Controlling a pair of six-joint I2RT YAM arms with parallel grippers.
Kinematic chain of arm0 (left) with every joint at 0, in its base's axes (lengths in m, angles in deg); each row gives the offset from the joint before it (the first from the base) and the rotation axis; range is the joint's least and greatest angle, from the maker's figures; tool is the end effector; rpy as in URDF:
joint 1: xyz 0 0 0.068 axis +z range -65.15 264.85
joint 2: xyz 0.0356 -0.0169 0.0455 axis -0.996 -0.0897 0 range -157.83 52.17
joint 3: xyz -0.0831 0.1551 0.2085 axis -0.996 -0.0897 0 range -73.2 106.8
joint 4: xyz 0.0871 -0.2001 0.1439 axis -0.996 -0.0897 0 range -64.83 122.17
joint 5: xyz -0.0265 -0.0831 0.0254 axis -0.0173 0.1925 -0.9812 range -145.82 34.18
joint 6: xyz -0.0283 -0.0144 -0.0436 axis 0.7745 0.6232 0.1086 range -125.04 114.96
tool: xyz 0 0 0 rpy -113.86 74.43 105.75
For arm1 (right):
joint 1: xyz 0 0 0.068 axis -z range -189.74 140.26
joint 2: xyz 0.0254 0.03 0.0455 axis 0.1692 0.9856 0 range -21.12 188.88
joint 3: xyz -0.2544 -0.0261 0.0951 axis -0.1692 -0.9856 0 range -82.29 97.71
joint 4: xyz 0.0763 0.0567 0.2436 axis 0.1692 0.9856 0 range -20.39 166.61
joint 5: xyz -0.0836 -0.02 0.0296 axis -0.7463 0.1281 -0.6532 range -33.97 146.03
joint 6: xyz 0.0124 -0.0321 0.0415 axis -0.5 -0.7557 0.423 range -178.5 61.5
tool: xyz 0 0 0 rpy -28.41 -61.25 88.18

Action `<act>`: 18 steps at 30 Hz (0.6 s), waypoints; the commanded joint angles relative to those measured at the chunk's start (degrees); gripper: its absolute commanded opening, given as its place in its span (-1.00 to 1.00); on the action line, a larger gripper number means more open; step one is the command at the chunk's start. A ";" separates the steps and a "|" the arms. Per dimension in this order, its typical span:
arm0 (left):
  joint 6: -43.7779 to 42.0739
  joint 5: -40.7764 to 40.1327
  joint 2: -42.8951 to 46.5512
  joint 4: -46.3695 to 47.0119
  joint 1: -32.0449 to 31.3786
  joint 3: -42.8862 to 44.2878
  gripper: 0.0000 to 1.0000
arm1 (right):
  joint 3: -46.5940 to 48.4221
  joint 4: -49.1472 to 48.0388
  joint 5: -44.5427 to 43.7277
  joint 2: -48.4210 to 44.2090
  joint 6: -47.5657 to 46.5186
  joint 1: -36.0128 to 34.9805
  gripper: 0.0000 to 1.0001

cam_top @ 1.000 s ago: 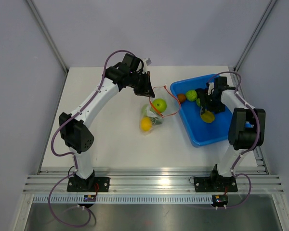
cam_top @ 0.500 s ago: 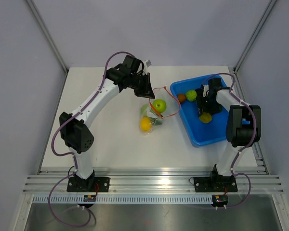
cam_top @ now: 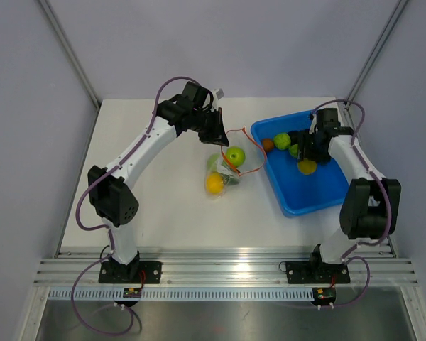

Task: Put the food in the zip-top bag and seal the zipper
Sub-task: Pick up the fake fruit from the bin, then place the fake fruit in the zipper food storage bag.

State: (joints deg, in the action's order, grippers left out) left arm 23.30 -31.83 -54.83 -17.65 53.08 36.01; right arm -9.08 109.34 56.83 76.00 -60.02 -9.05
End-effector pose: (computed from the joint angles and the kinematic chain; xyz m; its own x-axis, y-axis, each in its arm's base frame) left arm 0.3422 -0.2289 0.3567 -0.8916 0.0421 -0.4508 0.3304 0.7413 -0.5843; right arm 0.3497 -0.0037 0.2328 -0.8958 -0.0157 -0.4442 -0.0178 0.9998 0.0007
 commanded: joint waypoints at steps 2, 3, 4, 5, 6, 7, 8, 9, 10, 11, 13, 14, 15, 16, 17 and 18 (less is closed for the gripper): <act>0.40 1.15 3.38 2.10 -0.31 -0.22 -1.00 | 2.98 0.08 2.37 -13.08 4.24 -0.42 -0.05; 0.40 1.15 3.29 2.01 -0.22 -0.05 -1.00 | 3.51 0.44 2.37 -14.23 4.42 -2.25 -0.05; 0.40 1.06 3.38 2.01 -0.22 -0.05 -1.00 | 4.04 0.79 2.28 -16.33 4.77 -3.66 -0.04; 0.40 1.15 3.20 2.01 -0.31 -0.14 -1.00 | 5.09 1.23 2.28 -17.39 5.12 -4.89 -0.04; 0.49 1.24 3.11 2.10 -0.22 -0.22 -1.00 | 5.62 1.49 2.54 -18.45 5.21 -6.21 -0.04; 0.49 1.50 3.03 2.10 -0.22 -0.31 -1.00 | 6.32 1.50 2.28 -20.20 5.47 -9.27 -0.02; 0.58 1.85 3.03 2.19 -0.31 -0.40 -1.00 | 6.59 0.80 2.02 -21.26 6.69 -10.69 0.01; 0.75 1.94 2.94 2.36 -0.31 -0.49 -1.00 | 6.68 0.44 3.15 -22.84 7.40 -11.93 0.02; 0.75 1.94 2.94 2.45 -0.31 -0.66 -1.00 | 6.86 -0.17 4.03 -23.55 8.10 -13.24 0.03; 0.84 1.85 3.03 2.62 -0.31 -0.84 -1.00 | 6.86 -1.74 4.73 -24.25 8.89 -15.52 0.03; 0.84 1.94 3.11 2.54 -0.40 -1.01 -1.00 | 7.29 -2.72 5.88 -25.05 10.65 -18.34 0.03; 0.84 1.94 3.20 2.62 -0.40 -1.01 -1.00 | 7.65 -3.33 5.88 -24.88 10.92 -19.75 0.03; 0.84 1.94 3.20 2.54 -0.40 -1.10 -1.00 | 8.08 -3.34 5.53 -24.09 11.45 -22.72 0.02; 0.84 1.94 3.29 2.54 -0.40 -1.19 -1.00 | 8.87 -3.51 5.44 -23.39 11.71 -23.88 0.03; 0.84 1.85 3.38 2.45 -0.40 -1.19 -1.00 | 9.05 -3.95 5.36 -22.69 11.98 -25.20 0.03; 0.84 1.85 3.46 2.54 -0.40 -1.10 -1.00 | 9.14 -4.39 5.01 -21.98 12.15 -26.95 0.03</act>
State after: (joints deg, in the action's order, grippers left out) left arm 23.95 -31.53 -54.81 -17.08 52.93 34.94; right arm -2.43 107.90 61.38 52.44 -50.18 -32.22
